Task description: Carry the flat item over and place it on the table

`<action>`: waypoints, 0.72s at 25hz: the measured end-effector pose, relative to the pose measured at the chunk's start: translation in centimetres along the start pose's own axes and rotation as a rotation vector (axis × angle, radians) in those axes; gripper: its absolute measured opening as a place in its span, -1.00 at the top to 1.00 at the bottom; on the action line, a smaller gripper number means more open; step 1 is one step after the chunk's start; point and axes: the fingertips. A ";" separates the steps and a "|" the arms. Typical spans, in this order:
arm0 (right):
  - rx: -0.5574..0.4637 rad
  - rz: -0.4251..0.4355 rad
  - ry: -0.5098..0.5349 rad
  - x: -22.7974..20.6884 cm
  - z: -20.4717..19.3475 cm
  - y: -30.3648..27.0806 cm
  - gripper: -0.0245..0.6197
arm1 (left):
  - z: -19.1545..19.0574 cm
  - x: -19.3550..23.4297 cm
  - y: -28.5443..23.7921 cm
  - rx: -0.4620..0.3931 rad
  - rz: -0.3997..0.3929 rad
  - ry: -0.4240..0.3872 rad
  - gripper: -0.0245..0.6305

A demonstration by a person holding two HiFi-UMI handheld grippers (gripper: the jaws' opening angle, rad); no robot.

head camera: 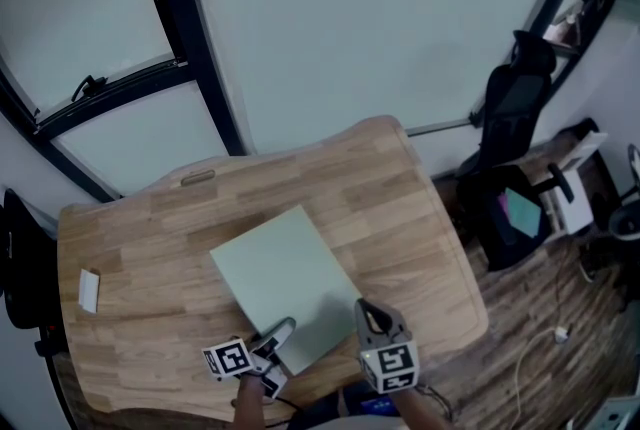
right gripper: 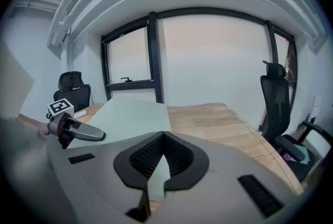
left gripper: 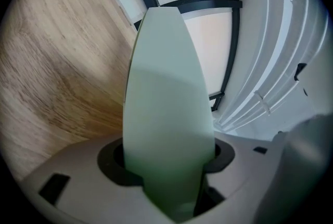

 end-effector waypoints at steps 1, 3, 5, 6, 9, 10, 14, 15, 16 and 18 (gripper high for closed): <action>0.002 -0.001 -0.001 0.0 -0.1 0.0 0.93 | -0.1 0.0 -0.1 0.006 -0.004 0.008 0.13; 0.002 -0.001 -0.004 -0.1 -0.1 0.0 0.93 | -0.3 0.1 -0.3 0.017 -0.006 0.021 0.13; -0.006 -0.001 -0.007 -0.1 -0.1 0.0 0.93 | -0.5 0.1 -0.4 0.027 -0.010 0.024 0.13; -0.010 -0.001 -0.009 -0.1 0.0 0.0 0.94 | -0.6 0.1 -0.5 0.034 -0.011 0.022 0.13; -0.008 -0.006 -0.017 -0.1 -0.3 0.0 0.93 | -0.7 0.2 -0.5 0.056 0.006 0.012 0.13; -0.005 -0.007 -0.018 -0.2 -0.4 0.0 0.93 | -0.8 0.2 -0.6 0.061 0.000 0.022 0.13; -0.012 -0.005 -0.015 -0.2 -0.3 0.1 0.93 | -1.3 0.2 -0.8 0.082 -0.022 0.057 0.13; -0.012 -0.006 -0.017 -0.2 -0.4 0.1 0.94 | -1.3 0.2 -0.9 0.087 -0.020 0.057 0.13; -0.012 -0.009 -0.021 -0.3 -0.4 0.1 0.93 | -1.3 0.3 -0.9 0.094 -0.015 0.051 0.13; -0.003 -0.014 -0.030 -0.4 -0.7 0.1 0.94 | -1.2 0.4 -0.8 0.110 0.000 0.035 0.13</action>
Point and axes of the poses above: the fingertips, and each gripper's own axes: y backward along the fingers, x to its left, z out of its top, and after that the axes turned 6 degrees about -y, right-handed
